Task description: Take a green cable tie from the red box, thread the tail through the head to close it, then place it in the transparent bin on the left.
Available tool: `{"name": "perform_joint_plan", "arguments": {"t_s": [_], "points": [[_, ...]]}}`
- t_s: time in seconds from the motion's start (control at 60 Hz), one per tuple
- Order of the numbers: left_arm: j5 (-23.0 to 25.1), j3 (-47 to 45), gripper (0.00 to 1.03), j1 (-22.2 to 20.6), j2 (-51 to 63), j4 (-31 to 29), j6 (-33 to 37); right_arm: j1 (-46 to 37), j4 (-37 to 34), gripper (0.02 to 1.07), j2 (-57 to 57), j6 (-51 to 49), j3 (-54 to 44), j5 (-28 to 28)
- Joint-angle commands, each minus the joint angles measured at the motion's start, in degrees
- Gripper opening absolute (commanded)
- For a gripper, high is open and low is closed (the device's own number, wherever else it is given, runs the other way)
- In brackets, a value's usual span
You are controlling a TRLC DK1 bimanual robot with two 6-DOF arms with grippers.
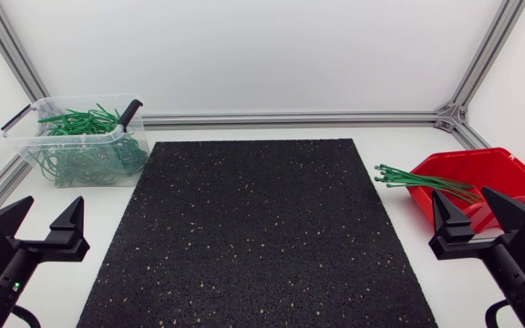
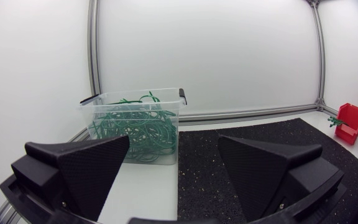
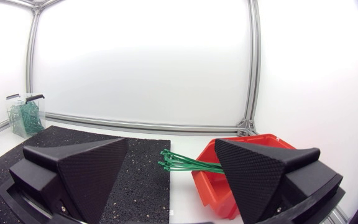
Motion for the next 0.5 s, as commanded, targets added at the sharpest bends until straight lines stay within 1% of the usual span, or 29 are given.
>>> {"name": "perform_joint_plan", "arguments": {"t_s": [0.0, 0.067, 0.283, 0.483], "points": [[0.62, -1.93, 1.00, -0.50, -2.67, -1.18, -1.60, 0.70, -0.75, 1.03, -2.58, 1.72, -2.56, 0.94], [0.88, -2.50, 1.00, -0.62, -4.59, -2.51, -1.89, 0.97, -0.95, 1.03, -4.27, 2.11, -3.60, 1.39], [1.70, -4.33, 0.99, -1.00, -10.79, -6.83, -2.86, 0.97, -0.95, 1.03, -4.27, 2.11, -3.60, 1.39], [1.74, -4.40, 0.99, -1.02, -11.05, -7.01, -2.90, 0.97, -0.95, 1.03, -4.27, 2.11, -3.60, 1.39]]}}
